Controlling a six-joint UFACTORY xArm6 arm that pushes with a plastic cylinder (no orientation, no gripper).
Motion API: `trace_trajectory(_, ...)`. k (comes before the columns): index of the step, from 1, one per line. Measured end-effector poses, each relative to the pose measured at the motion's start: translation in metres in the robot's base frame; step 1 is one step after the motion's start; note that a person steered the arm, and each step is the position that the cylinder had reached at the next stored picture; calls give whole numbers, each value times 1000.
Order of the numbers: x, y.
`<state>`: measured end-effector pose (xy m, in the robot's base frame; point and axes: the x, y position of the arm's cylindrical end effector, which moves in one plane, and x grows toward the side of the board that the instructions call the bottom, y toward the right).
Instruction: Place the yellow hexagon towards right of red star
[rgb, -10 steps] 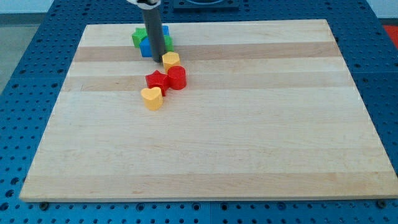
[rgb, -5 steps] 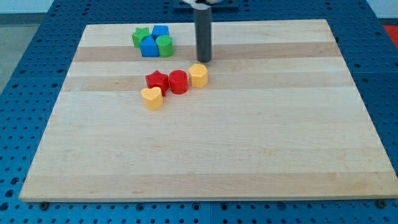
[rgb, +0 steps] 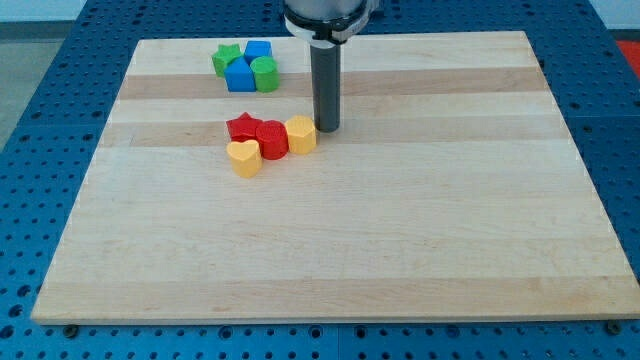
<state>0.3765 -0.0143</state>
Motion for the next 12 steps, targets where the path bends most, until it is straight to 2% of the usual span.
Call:
trace_trajectory(2, 23, -52)
trace_trajectory(3, 23, -43)
trace_trajectory(4, 41, -14)
trace_trajectory(5, 81, -6)
trace_trajectory(6, 94, -12)
trace_trajectory(8, 79, -45)
trace_trajectory(11, 56, -47)
trace_trajectory(12, 88, -47)
